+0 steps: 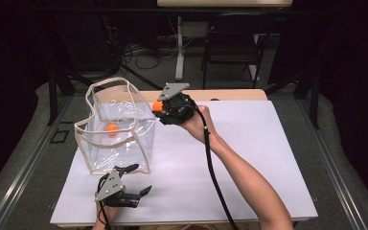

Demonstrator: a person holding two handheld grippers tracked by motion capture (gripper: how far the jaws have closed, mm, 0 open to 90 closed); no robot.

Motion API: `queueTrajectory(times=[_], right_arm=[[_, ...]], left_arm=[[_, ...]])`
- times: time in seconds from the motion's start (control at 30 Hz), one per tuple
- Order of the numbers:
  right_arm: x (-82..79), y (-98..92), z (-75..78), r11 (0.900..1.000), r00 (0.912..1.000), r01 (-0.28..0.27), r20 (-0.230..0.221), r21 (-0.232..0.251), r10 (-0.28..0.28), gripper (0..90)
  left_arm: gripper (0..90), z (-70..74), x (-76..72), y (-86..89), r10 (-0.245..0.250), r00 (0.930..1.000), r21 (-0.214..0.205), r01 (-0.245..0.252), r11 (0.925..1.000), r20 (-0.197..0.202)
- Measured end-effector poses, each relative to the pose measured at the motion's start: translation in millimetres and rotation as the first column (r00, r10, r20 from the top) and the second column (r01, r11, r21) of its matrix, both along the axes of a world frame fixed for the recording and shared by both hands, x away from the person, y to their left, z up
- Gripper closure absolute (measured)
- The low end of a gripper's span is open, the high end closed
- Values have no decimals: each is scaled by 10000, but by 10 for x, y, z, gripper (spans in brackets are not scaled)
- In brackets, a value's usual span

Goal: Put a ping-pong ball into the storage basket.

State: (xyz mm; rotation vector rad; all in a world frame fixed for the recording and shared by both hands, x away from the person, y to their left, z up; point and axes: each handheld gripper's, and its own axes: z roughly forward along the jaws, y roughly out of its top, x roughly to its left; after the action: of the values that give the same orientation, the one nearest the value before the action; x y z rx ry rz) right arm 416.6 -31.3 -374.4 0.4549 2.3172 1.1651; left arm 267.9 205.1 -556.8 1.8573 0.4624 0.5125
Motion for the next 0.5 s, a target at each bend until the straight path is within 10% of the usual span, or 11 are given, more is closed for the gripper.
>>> queueTrajectory(times=[0.5], right_arm=[[21, 94, 79, 9998, 9998, -172, 90, -23, 173, 508]], left_arm=[[157, 2, 0, 4, -22, 10000, -17, 22, 10000, 7]])
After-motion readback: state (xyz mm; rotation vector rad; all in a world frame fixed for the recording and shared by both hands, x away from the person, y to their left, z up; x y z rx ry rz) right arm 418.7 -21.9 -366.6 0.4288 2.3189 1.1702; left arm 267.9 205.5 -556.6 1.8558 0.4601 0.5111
